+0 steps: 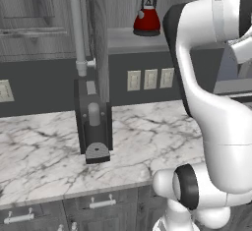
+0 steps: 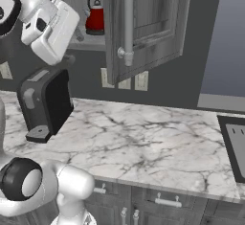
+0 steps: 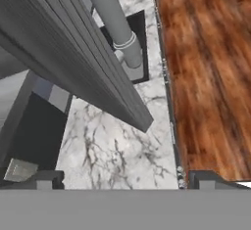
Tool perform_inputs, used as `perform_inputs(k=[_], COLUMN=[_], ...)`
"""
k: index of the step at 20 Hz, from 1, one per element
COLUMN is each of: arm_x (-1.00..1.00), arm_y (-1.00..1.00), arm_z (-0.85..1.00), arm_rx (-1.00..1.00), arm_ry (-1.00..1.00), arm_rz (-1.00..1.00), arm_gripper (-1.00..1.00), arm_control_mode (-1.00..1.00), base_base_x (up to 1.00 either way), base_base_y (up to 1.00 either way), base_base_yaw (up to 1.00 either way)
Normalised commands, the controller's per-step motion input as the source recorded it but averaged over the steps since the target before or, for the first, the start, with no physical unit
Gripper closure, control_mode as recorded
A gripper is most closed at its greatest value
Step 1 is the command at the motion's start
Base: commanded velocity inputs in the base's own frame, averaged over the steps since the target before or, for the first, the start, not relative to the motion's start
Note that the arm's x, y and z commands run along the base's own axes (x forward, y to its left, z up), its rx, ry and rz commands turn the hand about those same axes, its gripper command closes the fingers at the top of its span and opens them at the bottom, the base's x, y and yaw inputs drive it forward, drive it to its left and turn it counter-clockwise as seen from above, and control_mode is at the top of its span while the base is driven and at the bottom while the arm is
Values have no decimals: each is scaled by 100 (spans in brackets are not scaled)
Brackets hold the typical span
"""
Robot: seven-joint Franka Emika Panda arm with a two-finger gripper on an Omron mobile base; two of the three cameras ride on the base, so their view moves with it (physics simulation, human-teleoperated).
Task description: Open the cabinet, pick the kettle from the cabinet, and place it in the sink.
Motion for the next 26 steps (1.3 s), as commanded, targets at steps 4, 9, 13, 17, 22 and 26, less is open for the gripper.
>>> perform_inputs(k=[4,9,13,17,22,26], arm_x=[24,29,32,38,33,24], arm_y=[-8,-13,-7,-11,-17,-23], arm_z=[-31,-22,1,0,-3,-5], arm_rx=[0,0,0,-2,-4,-4], arm_ry=[-37,-32,-14,0,-9,-20], arm_rz=[-19,-18,-26,-36,-30,-24], arm_gripper=[-100,-100,-100,-100,-100,-100], arm_control_mode=[-100,-100,-100,-100,-100,-100], base_base_x=[0,0,0,0,0,0], base_base_y=[0,0,0,0,0,0], base_base_yaw=[0,0,0,0,0,0])
